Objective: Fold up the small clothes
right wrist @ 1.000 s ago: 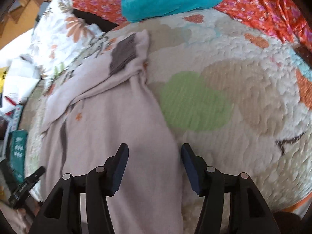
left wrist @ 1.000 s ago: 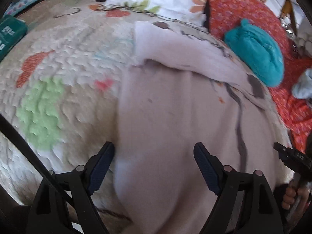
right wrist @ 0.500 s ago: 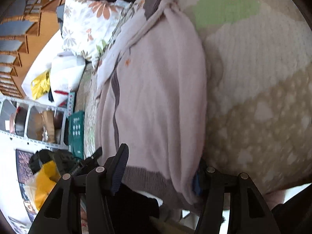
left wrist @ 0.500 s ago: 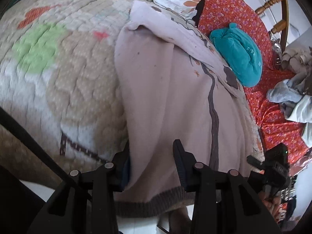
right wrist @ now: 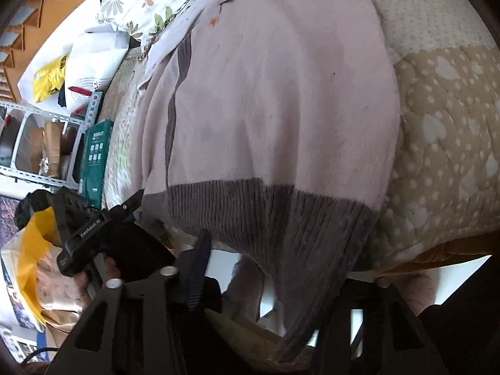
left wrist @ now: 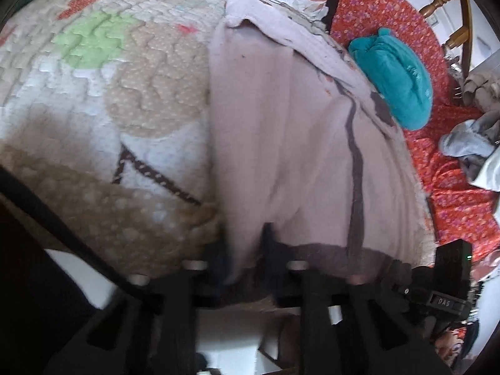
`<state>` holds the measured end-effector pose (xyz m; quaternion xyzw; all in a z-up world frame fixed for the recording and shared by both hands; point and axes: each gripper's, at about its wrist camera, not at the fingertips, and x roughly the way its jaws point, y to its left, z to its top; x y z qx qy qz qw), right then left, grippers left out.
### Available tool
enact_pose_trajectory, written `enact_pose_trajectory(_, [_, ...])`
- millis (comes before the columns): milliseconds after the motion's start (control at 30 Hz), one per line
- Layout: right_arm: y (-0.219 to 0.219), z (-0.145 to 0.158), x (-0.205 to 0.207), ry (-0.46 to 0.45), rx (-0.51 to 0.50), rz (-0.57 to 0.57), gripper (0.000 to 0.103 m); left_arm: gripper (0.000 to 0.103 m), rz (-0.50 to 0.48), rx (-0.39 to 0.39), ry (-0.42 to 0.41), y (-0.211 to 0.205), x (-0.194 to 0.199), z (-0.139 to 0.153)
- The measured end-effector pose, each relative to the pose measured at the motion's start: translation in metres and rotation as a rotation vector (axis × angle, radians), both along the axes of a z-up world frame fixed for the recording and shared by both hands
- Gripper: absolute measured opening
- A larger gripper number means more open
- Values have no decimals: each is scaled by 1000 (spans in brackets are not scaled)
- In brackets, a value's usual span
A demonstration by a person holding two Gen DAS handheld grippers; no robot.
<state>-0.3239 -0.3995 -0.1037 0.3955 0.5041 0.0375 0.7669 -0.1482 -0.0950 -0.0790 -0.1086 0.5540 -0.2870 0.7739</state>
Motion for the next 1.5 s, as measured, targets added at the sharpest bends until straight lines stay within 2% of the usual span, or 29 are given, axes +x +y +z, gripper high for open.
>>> enact_pose_trajectory(67, [-1,2,1,10,-21,-17,5,10,44,1,-21,11,0,12])
enact_pose_trajectory(133, [-5,14,2,-8,-41,-40,5,10,90,-54,-53,29,-2,34])
enact_pose_trajectory(233, [-14,40,-10,-84,-2,-28,5,9,116,-115,-76,47,-7,63])
enact_pose_trajectory(267, [-14,47,-13,-100,6,-14,5,5,112,-128,-80,51,-12,71])
enact_pose_trajectory(367, [-6,66,-26,-111,0,62,5,1,92,-116,-68,54,-32,84])
enact_pose_trajectory(433, [-1,68,-34,-97,-7,94,4,0,61,-103,-37,57,-47,80])
enact_pose_trajectory(533, [2,55,-41,-62,37,121,5,0,47,-44,-2,57,-57,63])
enact_pose_trajectory(600, [-1,46,-39,-46,59,116,5,0,66,-20,29,57,-53,53])
enact_pose_trajectory(667, [1,44,-32,-40,51,110,5,1,90,-29,33,59,-48,52])
enact_pose_trajectory(733, [4,46,-30,-44,43,118,5,12,93,-2,24,56,-43,50])
enact_pose_trajectory(800, [2,47,-34,-54,43,122,5,47,95,47,23,49,-35,43])
enact_pose_trajectory(833, [1,47,-34,-58,45,118,5,53,104,70,18,45,-31,38])
enact_pose_trajectory(967, [-3,46,-38,-62,57,113,5,61,94,172,-5,28,-22,14])
enact_pose_trajectory(1000, [-4,46,-38,-63,58,112,5,61,88,226,-2,24,-21,5])
enact_pose_trajectory(1067, [-3,46,-38,-67,65,113,5,61,56,258,24,20,-23,-10])
enact_pose_trajectory(1100, [-3,45,-38,-67,68,115,5,59,38,255,44,18,-24,-15])
enact_pose_trajectory(1133, [-4,44,-38,-66,72,117,5,50,14,245,68,16,-24,-20])
enact_pose_trajectory(1167, [-6,43,-39,-67,79,118,5,13,-12,227,89,15,-24,-21])
enact_pose_trajectory(1200, [-6,42,-38,-68,87,117,5,6,-36,214,105,14,-25,-21])
enact_pose_trajectory(1367, [-5,59,-31,-103,61,115,5,6,-4,90,98,35,-31,15])
enact_pose_trajectory(1433, [-13,74,-21,-147,61,112,5,6,11,17,76,41,-22,41])
enact_pose_trajectory(1500, [-22,90,-3,-188,41,106,5,6,22,-25,48,37,-2,61])
